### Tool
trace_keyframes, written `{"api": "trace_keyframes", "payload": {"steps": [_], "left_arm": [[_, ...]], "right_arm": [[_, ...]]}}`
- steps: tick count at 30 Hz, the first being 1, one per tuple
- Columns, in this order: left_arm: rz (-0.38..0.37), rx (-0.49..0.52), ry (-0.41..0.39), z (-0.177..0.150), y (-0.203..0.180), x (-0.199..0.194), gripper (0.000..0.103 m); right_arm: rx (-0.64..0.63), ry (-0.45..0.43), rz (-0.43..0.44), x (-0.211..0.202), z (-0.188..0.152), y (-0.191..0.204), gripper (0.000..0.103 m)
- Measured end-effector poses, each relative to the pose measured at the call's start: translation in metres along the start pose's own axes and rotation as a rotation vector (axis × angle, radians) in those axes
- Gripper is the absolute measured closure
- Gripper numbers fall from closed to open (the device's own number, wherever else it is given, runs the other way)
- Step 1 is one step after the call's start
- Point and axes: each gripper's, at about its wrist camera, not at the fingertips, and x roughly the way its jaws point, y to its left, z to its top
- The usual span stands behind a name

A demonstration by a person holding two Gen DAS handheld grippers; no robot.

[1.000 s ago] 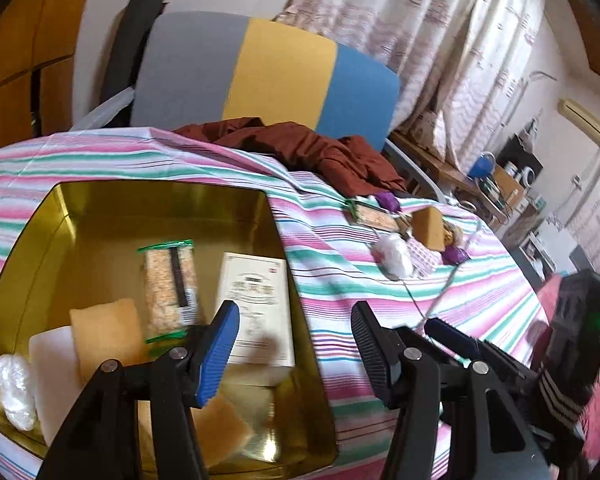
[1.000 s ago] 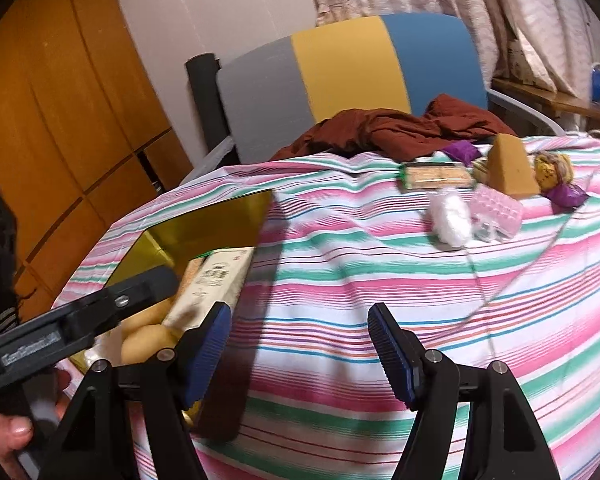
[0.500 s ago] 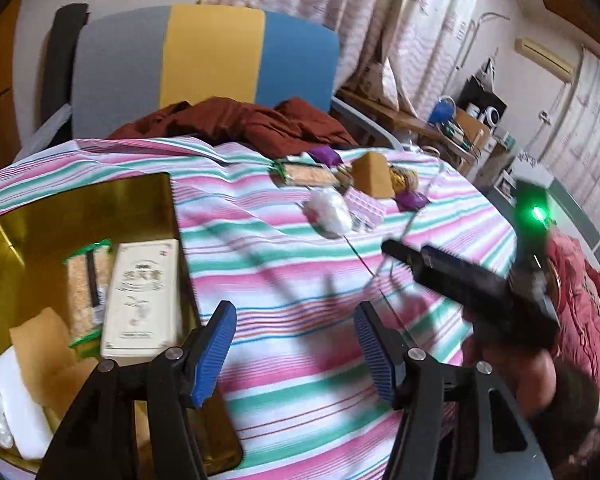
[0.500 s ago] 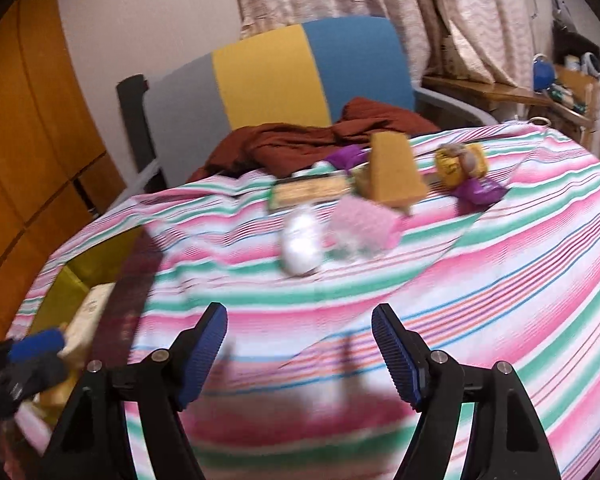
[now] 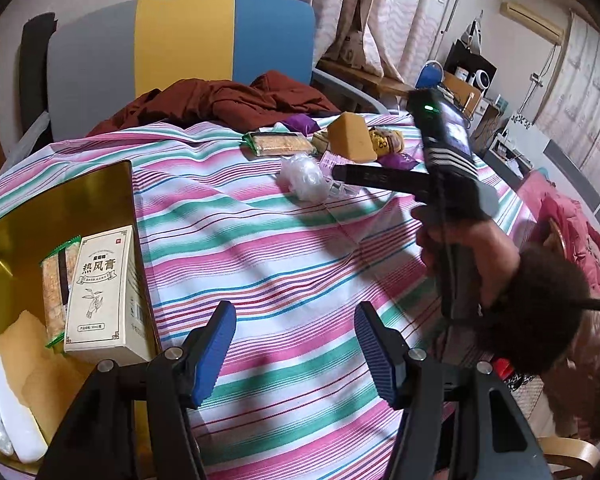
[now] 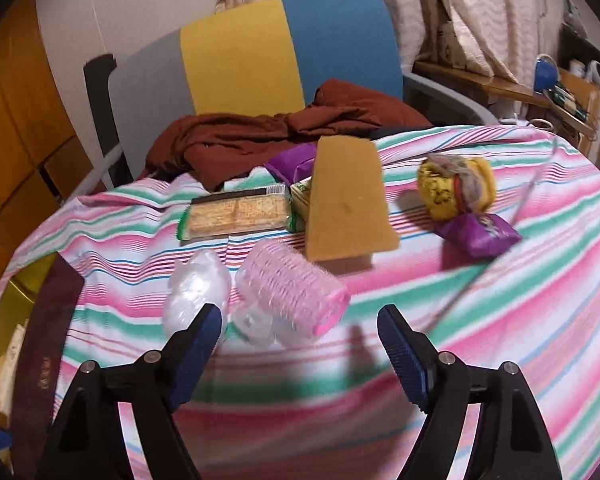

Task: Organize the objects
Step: 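Withdraw both open tools from the tray toward the remaining items, then grasp the pink hair roller with the right tool while the left grasps the plastic-wrapped ball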

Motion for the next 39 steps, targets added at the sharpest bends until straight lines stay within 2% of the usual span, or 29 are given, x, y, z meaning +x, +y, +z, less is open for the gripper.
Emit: {"api": "trace_keyframes", "payload": {"steps": [5, 6, 13, 17, 25, 29, 36, 38, 39], "left_arm": [[0.011, 0.005, 0.012, 0.001, -0.001, 0.003, 0.041], [0.013, 0.006, 0.014, 0.001, -0.001, 0.004, 0.041], [0.007, -0.012, 0.025, 0.018, -0.002, 0.022, 0.041], [0.011, 0.007, 0.022, 0.034, -0.007, 0.037, 0.041], [0.01, -0.002, 0.039, 0.077, -0.019, 0.095, 0.041], [0.036, 0.016, 0.051, 0.101, -0.027, 0.13, 0.041], [0.075, -0.025, 0.065, 0.124, -0.023, 0.179, 0.041], [0.068, -0.003, 0.043, 0.122, -0.023, 0.185, 0.053], [0.098, 0.03, 0.023, 0.118, -0.025, 0.188, 0.065]], "right_arm": [[-0.075, 0.053, -0.01, 0.029, 0.005, 0.005, 0.023], [-0.069, 0.059, 0.006, 0.032, 0.005, 0.004, 0.031], [-0.062, 0.02, 0.02, 0.025, 0.001, 0.003, 0.031], [-0.024, 0.03, 0.014, 0.016, -0.008, -0.005, 0.031], [0.07, -0.022, -0.064, -0.02, -0.04, -0.032, 0.031], [0.128, -0.052, -0.063, -0.029, -0.052, -0.044, 0.031], [0.142, -0.078, -0.065, -0.027, -0.054, -0.046, 0.031], [0.148, -0.083, -0.058, -0.027, -0.055, -0.047, 0.031], [0.15, -0.086, -0.056, -0.027, -0.055, -0.047, 0.031]]}}
